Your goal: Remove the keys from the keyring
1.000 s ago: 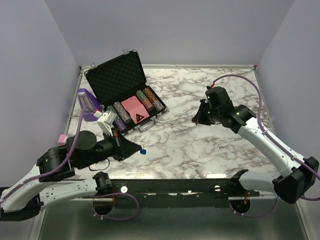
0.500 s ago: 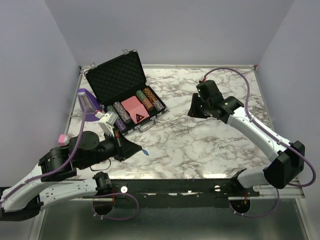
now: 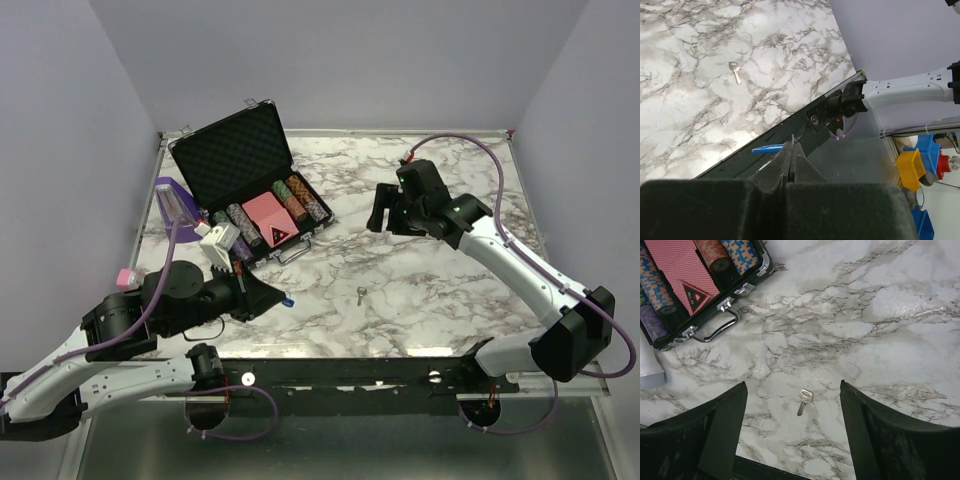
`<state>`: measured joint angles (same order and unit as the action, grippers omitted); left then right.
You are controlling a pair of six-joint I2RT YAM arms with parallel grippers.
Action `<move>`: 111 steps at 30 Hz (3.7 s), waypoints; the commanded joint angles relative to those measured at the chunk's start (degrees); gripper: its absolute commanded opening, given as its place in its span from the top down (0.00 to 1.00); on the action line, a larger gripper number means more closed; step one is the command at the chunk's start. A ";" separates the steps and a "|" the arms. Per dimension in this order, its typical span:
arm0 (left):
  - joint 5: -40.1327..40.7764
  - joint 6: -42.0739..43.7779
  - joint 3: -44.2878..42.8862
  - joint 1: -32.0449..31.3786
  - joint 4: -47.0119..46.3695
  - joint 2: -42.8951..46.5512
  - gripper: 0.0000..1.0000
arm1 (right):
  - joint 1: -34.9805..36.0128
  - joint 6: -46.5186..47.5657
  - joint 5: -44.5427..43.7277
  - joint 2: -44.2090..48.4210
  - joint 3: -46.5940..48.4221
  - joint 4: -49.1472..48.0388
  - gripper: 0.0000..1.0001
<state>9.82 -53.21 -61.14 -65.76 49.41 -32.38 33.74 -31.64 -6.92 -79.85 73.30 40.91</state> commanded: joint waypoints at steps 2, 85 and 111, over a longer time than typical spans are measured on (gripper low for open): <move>0.63 -0.14 0.15 -0.25 -0.28 -1.37 1.00 | -0.07 0.17 4.98 5.58 -3.24 -2.93 0.11; -11.07 19.10 2.69 19.79 -18.30 -26.35 0.09 | -0.07 -6.42 9.38 29.67 -15.73 1.20 0.00; 11.53 30.62 15.35 21.64 -7.14 9.96 0.01 | -0.25 2.53 -19.79 32.83 -27.76 -20.59 0.00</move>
<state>16.95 -23.94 -44.56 -44.58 38.83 -24.77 33.74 -31.88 -17.10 -48.25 51.48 27.88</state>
